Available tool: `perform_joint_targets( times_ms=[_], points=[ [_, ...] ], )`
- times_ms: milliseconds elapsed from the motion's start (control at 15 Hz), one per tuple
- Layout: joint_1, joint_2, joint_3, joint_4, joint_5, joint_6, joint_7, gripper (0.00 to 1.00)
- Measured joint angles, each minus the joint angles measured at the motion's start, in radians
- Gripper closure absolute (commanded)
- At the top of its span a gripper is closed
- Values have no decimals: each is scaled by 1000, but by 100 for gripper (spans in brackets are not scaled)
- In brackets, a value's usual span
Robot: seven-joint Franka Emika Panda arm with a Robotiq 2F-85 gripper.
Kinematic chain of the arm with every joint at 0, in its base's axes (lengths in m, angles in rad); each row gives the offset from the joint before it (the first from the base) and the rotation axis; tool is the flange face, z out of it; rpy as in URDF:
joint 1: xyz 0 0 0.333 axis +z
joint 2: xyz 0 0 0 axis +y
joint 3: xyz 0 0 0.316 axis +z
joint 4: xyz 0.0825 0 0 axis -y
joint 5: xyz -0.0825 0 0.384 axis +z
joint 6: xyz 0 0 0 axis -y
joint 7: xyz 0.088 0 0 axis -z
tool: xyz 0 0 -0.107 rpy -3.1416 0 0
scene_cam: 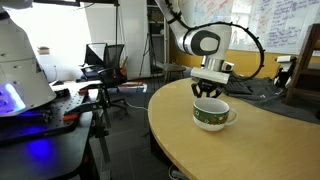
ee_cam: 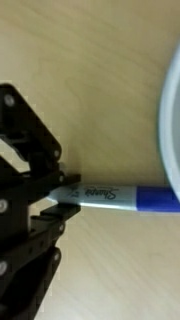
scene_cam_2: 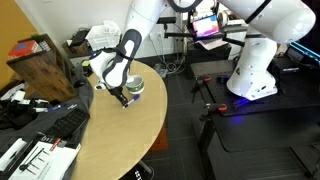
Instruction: Put the marker in the mug
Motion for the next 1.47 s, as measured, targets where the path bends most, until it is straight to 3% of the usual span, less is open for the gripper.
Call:
perform_joint_targets(
  times_ms=[267, 467, 733, 1000, 1400, 1467],
  points=[
    [-24, 0, 19, 14, 34, -30, -9, 95],
    [-93, -21, 100, 18, 110, -34, -87, 95],
    [-212, -96, 230, 3, 242, -90, -316, 95],
    [-293, -161, 266, -5, 392, -278, -578, 95],
    [-334, -177, 216, 42, 581, -657, -867, 95],
    [-333, -178, 200, 57, 612, -726, -873, 81]
  ],
)
